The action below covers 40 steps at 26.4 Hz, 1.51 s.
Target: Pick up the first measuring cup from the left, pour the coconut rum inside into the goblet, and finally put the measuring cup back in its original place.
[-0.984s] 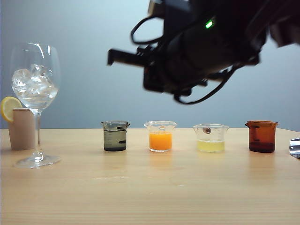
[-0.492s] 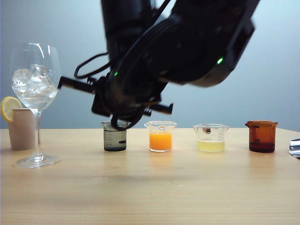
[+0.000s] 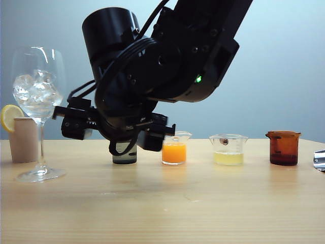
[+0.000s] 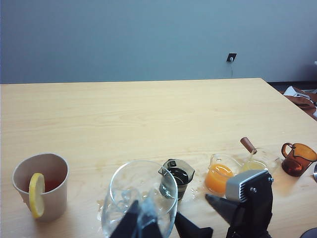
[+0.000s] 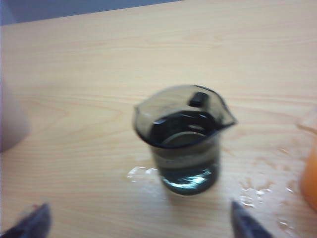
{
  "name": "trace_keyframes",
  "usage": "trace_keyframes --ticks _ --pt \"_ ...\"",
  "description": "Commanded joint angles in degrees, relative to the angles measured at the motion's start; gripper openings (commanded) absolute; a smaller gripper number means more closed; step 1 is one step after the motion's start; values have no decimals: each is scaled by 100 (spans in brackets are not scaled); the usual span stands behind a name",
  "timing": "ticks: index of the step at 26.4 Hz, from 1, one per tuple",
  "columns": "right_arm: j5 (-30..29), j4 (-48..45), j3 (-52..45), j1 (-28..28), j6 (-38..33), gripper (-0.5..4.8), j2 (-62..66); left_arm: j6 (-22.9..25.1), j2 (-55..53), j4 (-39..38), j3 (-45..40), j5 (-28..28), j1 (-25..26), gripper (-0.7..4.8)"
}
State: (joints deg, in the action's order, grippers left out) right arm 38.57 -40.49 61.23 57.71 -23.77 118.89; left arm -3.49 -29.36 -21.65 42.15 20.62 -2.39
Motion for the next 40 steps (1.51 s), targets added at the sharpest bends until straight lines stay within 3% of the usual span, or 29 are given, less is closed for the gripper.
trace_keyframes --ticks 1,12,32,40 --pt "212 -46 50 15 -46 448 118 0 11 120 33 44 2 -5" --pt "828 221 911 52 -28 427 828 -20 13 118 33 173 2 -5" --pt "931 260 1141 -262 -28 427 1115 -17 11 122 33 170 2 -5" --pt "1178 649 1687 -271 -26 427 1329 -17 11 120 33 173 2 -5"
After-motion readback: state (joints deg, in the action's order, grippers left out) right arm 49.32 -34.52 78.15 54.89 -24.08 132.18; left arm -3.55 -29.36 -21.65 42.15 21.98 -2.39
